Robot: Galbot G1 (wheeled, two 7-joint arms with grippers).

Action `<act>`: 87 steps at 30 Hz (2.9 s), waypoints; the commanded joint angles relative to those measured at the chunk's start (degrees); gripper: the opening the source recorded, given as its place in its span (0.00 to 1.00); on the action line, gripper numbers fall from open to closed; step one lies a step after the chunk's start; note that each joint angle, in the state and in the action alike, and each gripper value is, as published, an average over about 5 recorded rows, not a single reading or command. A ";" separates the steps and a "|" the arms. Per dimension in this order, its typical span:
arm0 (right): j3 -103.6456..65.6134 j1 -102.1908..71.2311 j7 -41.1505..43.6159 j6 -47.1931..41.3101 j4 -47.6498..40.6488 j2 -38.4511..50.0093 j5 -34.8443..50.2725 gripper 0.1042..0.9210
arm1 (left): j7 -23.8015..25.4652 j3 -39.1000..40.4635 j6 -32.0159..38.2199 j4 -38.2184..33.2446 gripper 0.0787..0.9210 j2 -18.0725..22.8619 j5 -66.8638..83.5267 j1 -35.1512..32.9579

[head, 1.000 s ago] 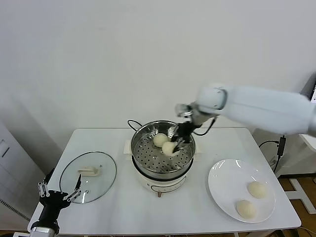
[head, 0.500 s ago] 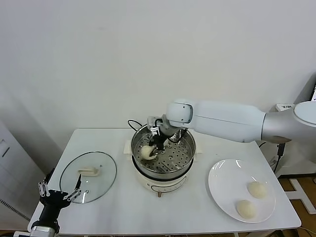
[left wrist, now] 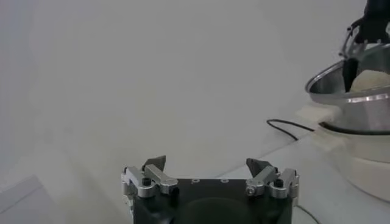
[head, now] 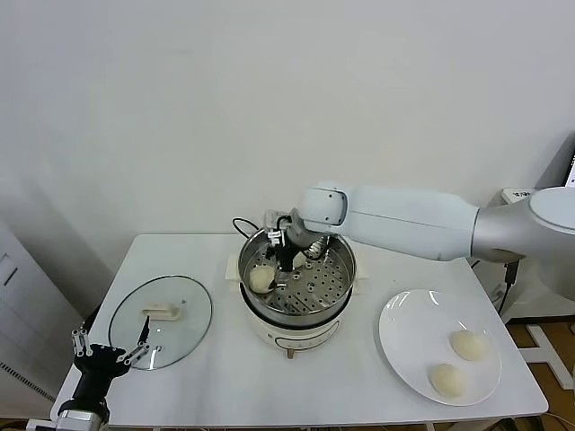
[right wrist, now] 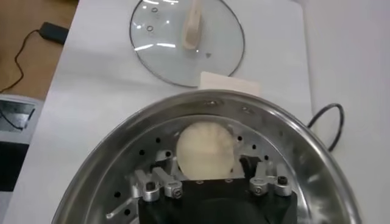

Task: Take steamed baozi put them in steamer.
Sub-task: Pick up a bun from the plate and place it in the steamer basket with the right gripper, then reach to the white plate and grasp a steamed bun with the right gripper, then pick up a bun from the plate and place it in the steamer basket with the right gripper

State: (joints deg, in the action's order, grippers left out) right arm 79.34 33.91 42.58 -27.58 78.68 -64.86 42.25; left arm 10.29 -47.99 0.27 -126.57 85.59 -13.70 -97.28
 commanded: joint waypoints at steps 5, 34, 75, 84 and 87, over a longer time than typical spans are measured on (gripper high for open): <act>7.64 20.19 28.38 10.79 0.20 22.09 -8.03 0.88 | 0.11 0.46 0.11 -0.11 0.88 -0.24 0.01 0.14; -18.15 -30.74 27.87 21.83 8.79 43.87 -44.35 0.88 | -0.01 0.79 -0.61 -0.38 0.88 0.26 -1.62 -0.11; 2.32 9.22 28.91 25.48 -3.80 31.65 -27.72 0.28 | -0.05 0.84 -0.50 -0.56 0.88 0.47 -1.96 -0.07; 1.92 20.44 27.82 30.84 -4.07 14.81 -18.95 0.28 | -0.07 0.37 -0.22 -0.58 0.88 0.68 -1.16 -0.09; -1.03 18.82 27.13 33.93 0.45 12.29 -23.12 0.27 | -0.08 0.27 -0.12 -0.57 0.88 0.78 -0.98 -0.10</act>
State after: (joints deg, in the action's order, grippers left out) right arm 76.90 38.17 70.61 -0.51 76.52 -37.67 14.18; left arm 10.23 -47.65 0.04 -127.11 86.29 -14.98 -97.35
